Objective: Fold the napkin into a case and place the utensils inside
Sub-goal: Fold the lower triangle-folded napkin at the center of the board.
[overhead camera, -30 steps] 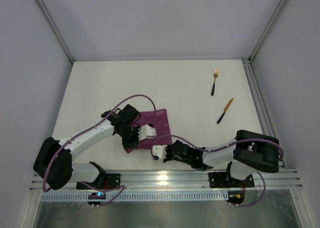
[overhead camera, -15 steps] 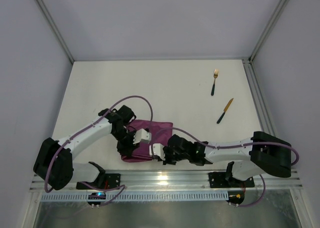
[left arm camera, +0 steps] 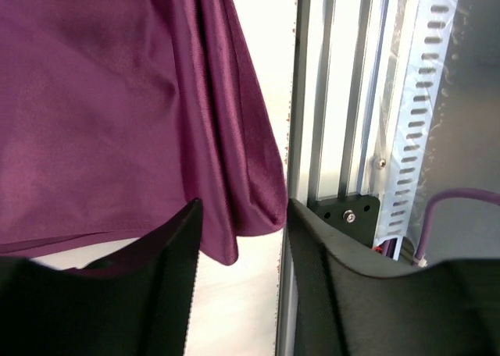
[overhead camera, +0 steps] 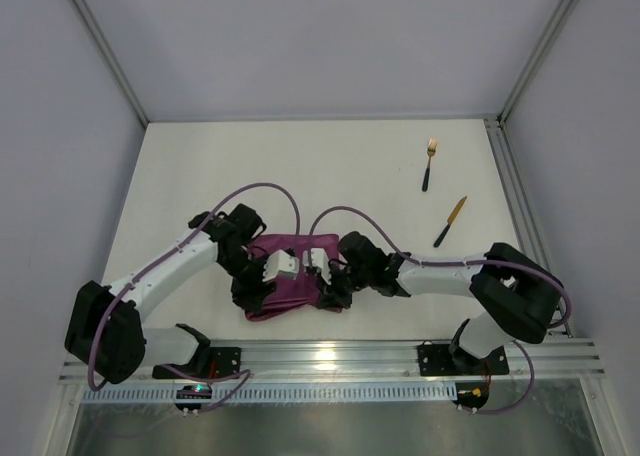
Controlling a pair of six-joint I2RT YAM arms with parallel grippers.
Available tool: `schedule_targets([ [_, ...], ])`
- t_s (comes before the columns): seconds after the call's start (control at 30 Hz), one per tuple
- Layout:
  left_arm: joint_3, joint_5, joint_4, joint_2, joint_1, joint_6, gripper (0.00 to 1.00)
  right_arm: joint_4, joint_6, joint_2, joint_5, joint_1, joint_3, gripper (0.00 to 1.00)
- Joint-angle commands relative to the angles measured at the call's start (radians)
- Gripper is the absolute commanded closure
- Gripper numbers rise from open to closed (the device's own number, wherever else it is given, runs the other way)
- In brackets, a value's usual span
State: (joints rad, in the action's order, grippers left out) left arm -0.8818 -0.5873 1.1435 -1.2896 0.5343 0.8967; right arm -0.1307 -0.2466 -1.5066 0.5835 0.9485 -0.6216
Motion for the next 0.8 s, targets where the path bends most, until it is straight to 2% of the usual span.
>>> schedule_targets([
  [0.0, -0.042, -0.034, -0.008, 0.029, -0.029, -0.034, 0.53, 0.025, 0.052, -0.058, 0.113, -0.036, -0.082, 0.96],
  [0.13, -0.042, -0.080, -0.065, 0.045, -0.077, -0.076, 0.56, 0.025, 0.112, -0.119, 0.148, -0.082, -0.127, 0.96],
  [0.33, -0.046, -0.085, -0.096, 0.094, -0.137, -0.126, 0.52, -0.010, 0.191, -0.165, 0.203, -0.126, -0.156, 0.96],
  [0.6, 0.105, 0.104, -0.378, 0.168, -0.102, -0.185, 0.35, -0.035, 0.256, -0.210, 0.213, -0.139, -0.194, 0.96],
  [0.77, 0.126, 0.127, -0.380, 0.199, -0.044, -0.144, 0.36, -0.050, 0.308, -0.227, 0.219, -0.151, -0.205, 0.96],
])
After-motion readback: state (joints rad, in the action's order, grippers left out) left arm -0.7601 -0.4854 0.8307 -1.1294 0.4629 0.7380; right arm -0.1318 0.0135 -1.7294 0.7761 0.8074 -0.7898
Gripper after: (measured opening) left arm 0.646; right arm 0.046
